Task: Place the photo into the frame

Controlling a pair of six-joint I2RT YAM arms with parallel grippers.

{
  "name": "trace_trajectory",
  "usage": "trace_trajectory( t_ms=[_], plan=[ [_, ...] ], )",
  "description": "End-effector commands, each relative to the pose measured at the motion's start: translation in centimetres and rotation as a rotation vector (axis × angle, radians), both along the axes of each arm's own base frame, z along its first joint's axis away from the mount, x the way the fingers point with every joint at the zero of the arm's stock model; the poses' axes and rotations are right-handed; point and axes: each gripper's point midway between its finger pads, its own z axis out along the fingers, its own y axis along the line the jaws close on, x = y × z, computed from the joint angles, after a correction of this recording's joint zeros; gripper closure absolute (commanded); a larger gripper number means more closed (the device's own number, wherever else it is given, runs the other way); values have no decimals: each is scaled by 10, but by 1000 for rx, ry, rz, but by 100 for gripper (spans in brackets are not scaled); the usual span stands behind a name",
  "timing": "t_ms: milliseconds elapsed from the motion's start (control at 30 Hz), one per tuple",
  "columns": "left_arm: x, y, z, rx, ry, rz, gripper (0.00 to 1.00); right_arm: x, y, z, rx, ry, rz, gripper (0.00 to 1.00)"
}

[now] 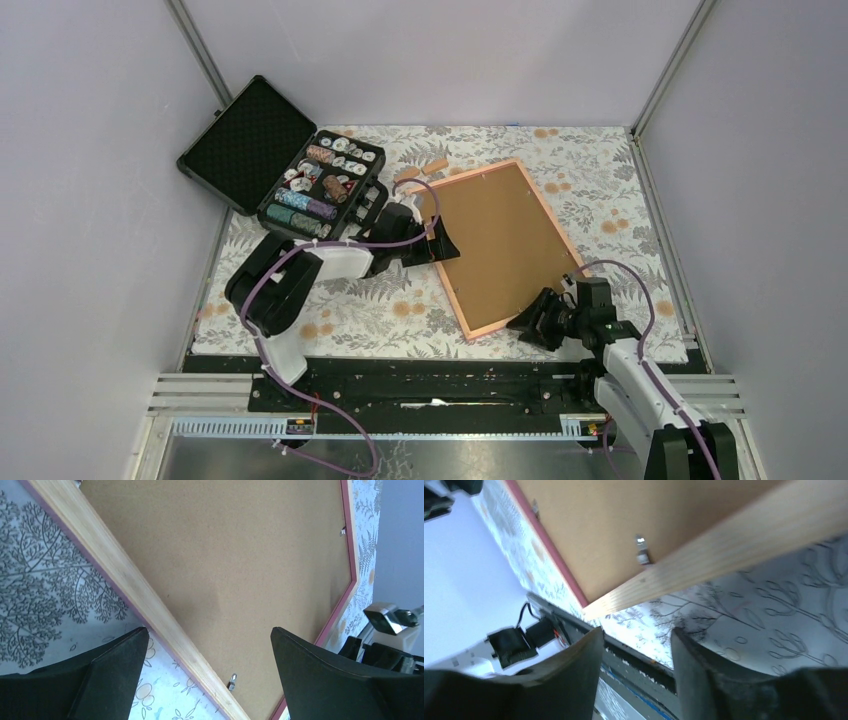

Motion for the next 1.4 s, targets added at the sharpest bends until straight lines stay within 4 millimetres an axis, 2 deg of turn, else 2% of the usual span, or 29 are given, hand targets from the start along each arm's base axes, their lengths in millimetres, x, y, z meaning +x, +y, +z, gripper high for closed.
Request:
trace_trajectory(
  t_ms=[0,167,267,333,433,567,700,833,900,1033,1200,1367],
  plan=[
    [-17,15,-11,23,-4,8,1,-5,5,10,11,-38,91,31],
    [-26,26,19,-70,-135,39,1,18,10,54,22,-199,153,15],
    [-36,34,33,-136,-202,58,1,25,20,71,59,-246,185,13],
    [-40,38,46,-184,-261,74,1,27,26,77,24,-256,231,13],
    [-45,49,56,-214,-317,114,1,31,39,83,-38,-262,298,12],
    [-51,62,68,-248,-374,162,1,41,51,74,-162,-235,351,12],
    [-50,80,65,-244,-370,265,1,48,62,67,-284,-221,403,15],
    [-40,108,44,-172,-279,474,1,50,81,59,-368,-192,472,21],
    [-37,116,35,-136,-238,532,1,52,89,58,-418,-187,500,28],
    [-32,119,24,-66,-189,563,1,51,107,52,-507,-170,569,40],
    [-29,126,13,-27,-140,622,1,50,115,37,-661,-118,628,46],
    [-29,129,13,-38,-145,628,1,51,118,26,-772,-101,662,47]
  ],
)
